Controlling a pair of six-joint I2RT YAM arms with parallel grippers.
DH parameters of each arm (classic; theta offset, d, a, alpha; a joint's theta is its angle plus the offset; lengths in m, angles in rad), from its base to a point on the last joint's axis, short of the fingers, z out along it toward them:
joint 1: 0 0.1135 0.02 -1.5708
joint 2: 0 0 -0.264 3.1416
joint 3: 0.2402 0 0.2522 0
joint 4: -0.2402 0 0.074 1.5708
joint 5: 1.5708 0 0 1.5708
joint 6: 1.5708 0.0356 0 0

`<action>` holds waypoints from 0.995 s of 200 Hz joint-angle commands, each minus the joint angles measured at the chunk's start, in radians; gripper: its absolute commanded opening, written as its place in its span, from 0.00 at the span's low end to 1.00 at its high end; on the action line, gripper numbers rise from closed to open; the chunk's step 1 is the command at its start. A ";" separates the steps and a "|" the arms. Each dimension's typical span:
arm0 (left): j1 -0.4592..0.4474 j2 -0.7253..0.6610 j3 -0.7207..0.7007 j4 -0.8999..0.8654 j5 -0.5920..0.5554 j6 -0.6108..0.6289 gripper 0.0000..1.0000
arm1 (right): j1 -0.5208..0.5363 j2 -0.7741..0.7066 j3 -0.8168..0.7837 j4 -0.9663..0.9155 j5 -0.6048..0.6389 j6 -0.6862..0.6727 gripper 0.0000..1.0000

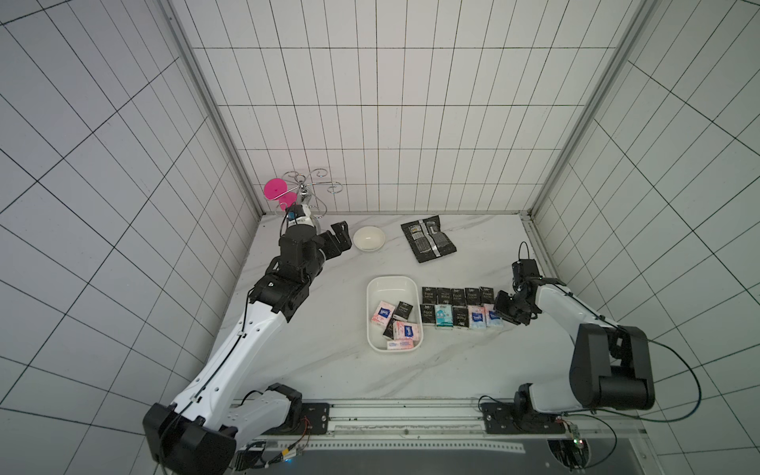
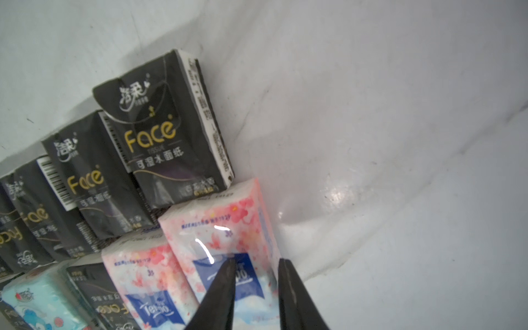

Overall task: Take the pocket tissues out of the storage box
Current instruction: Place the pocket tissues at the center of the board.

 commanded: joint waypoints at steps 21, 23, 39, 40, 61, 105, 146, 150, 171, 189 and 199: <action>0.001 -0.002 0.013 -0.001 -0.006 0.004 0.99 | 0.009 -0.010 0.042 -0.043 0.027 -0.017 0.30; 0.001 -0.001 0.013 -0.001 -0.007 0.005 0.98 | 0.009 -0.012 0.042 -0.045 0.027 -0.016 0.30; 0.001 -0.003 0.014 -0.005 -0.012 0.008 0.99 | 0.011 -0.036 0.056 -0.059 0.030 -0.012 0.32; 0.001 -0.003 0.014 -0.005 -0.012 0.008 0.99 | 0.011 -0.038 0.058 -0.060 0.030 -0.013 0.32; 0.001 -0.002 0.016 -0.007 -0.012 0.008 0.98 | 0.020 -0.087 0.096 -0.111 0.042 -0.011 0.33; 0.001 0.012 0.016 -0.011 -0.018 0.011 0.99 | 0.137 -0.178 0.181 -0.181 0.083 0.025 0.36; -0.003 0.041 0.019 -0.027 -0.037 0.025 0.98 | 0.529 -0.185 0.279 -0.140 0.153 0.128 0.38; -0.003 0.045 0.020 -0.029 -0.040 0.026 0.99 | 0.570 -0.176 0.289 -0.135 0.164 0.135 0.38; -0.008 0.064 0.022 -0.040 -0.056 0.032 0.99 | 0.743 -0.101 0.345 -0.100 0.203 0.159 0.39; -0.008 0.078 0.028 -0.053 -0.068 0.038 0.99 | 0.851 -0.004 0.412 -0.093 0.226 0.163 0.40; -0.008 0.081 0.031 -0.061 -0.076 0.039 0.99 | 0.892 0.048 0.445 -0.058 0.227 0.169 0.40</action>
